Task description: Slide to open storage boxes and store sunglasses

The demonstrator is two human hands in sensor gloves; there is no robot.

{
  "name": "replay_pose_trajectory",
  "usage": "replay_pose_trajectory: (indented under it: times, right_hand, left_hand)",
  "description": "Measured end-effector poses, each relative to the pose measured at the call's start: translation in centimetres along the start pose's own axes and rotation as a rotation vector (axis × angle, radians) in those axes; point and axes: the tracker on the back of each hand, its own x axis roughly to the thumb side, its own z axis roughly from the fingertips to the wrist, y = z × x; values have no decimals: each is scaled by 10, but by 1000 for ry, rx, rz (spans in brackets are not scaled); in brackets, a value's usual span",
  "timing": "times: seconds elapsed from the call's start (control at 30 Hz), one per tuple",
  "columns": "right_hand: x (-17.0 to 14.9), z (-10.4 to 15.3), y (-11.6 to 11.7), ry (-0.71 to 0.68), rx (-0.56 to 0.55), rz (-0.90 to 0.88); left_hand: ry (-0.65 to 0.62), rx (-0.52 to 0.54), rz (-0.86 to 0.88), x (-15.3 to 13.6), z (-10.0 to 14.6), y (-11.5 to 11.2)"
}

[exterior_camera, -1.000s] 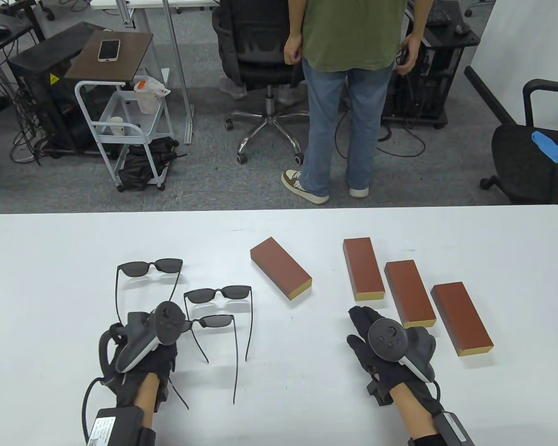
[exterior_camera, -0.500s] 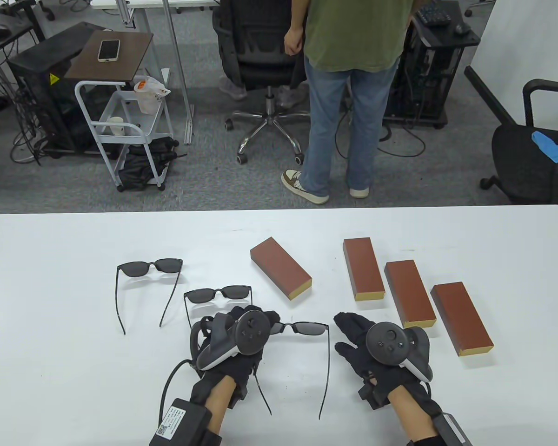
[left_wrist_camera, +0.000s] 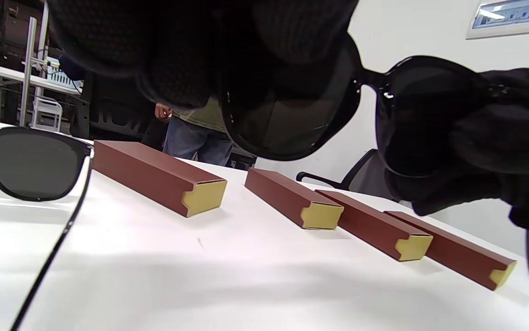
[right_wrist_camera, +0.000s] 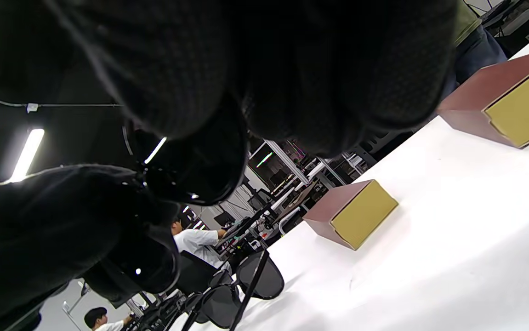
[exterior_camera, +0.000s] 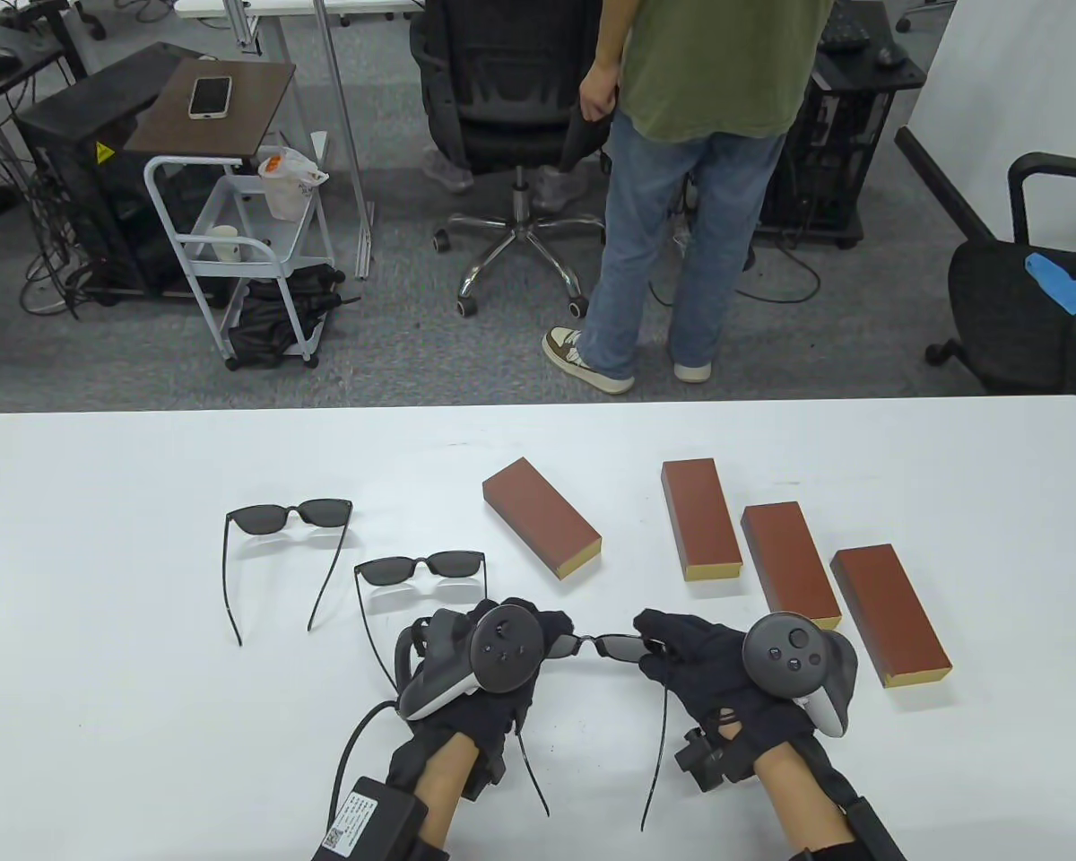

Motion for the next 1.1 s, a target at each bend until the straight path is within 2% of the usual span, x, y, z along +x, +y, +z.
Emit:
replay_pose_trajectory:
  times: [0.17,0.4,0.63,0.8,1.1]
  right_hand:
    - [-2,0,0,28,-34,-85]
    - [-3,3,-7,91,-148,-90]
    - [-4,7,-10,195,-237,-213]
    - [-5,10,-6,280,-269,-338]
    - [-8,16,2,361,-291,-482]
  left_hand:
    - [32,2,191,-9,2,1]
    - [79,19,680,-31,9,-5]
    - [59,38,1190,-42,14,-18]
    - [51,28,1335,-42,15,-26]
    - [133,9,1453,-38,16,-39]
